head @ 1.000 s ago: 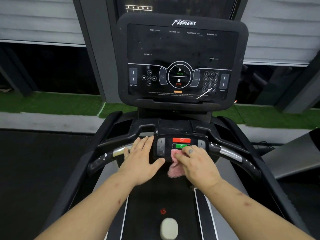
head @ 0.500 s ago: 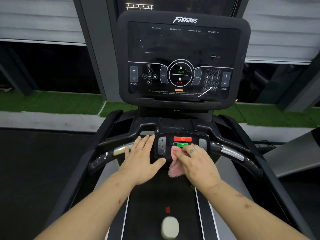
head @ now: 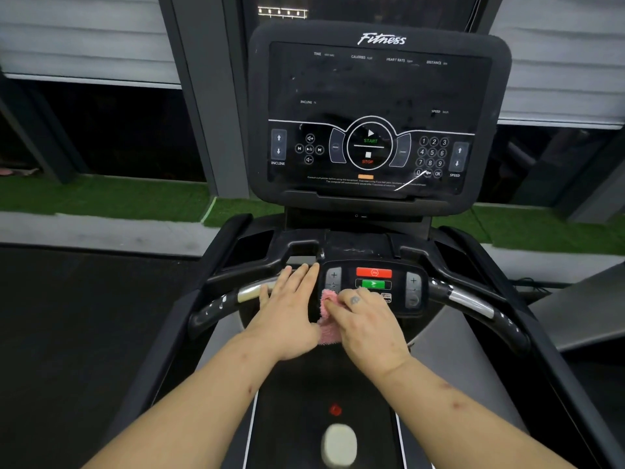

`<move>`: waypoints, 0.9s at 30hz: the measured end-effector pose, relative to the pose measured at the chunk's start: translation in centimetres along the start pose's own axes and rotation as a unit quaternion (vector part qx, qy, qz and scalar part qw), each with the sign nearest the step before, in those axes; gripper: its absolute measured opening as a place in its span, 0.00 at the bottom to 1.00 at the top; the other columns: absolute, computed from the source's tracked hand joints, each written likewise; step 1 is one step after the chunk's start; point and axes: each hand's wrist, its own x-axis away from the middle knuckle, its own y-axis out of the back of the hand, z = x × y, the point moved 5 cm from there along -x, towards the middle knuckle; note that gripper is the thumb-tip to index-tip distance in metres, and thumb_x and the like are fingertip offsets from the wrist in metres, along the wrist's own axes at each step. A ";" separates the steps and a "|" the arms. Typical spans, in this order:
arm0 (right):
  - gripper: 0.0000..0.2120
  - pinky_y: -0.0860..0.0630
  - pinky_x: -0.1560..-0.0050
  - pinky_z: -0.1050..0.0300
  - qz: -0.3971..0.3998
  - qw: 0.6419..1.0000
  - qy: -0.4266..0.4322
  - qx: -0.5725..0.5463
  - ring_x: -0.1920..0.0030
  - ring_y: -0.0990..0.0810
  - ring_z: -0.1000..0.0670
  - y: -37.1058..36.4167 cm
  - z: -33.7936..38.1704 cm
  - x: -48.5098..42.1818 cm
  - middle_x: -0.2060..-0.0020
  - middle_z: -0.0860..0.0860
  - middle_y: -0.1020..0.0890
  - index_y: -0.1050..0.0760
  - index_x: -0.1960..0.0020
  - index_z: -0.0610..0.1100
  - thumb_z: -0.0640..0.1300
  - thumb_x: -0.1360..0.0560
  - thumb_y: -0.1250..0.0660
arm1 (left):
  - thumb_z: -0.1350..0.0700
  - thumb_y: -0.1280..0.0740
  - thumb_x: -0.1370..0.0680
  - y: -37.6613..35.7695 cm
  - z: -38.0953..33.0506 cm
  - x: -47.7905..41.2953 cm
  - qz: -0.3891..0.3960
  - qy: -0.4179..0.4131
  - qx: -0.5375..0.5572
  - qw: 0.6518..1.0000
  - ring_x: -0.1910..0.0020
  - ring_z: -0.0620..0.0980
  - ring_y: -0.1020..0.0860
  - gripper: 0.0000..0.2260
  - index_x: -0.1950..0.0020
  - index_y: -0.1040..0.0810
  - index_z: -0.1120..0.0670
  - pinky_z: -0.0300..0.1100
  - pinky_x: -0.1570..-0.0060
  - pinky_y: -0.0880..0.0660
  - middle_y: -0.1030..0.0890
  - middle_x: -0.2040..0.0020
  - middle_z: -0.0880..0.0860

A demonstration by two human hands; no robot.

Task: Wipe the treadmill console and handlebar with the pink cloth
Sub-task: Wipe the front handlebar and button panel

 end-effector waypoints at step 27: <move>0.15 0.20 0.54 0.40 -0.064 0.975 -0.213 -0.023 0.54 0.22 0.39 4.4 -13.6 2.6 0.49 0.43 0.20 0.18 0.38 0.41 0.36 0.24 0.27 | 0.43 0.36 0.20 1.0 -9.6 -2.1 -0.059 -0.048 -0.048 0.996 0.17 0.47 0.62 0.40 0.16 0.57 0.43 0.61 0.20 0.63 0.57 0.15 0.45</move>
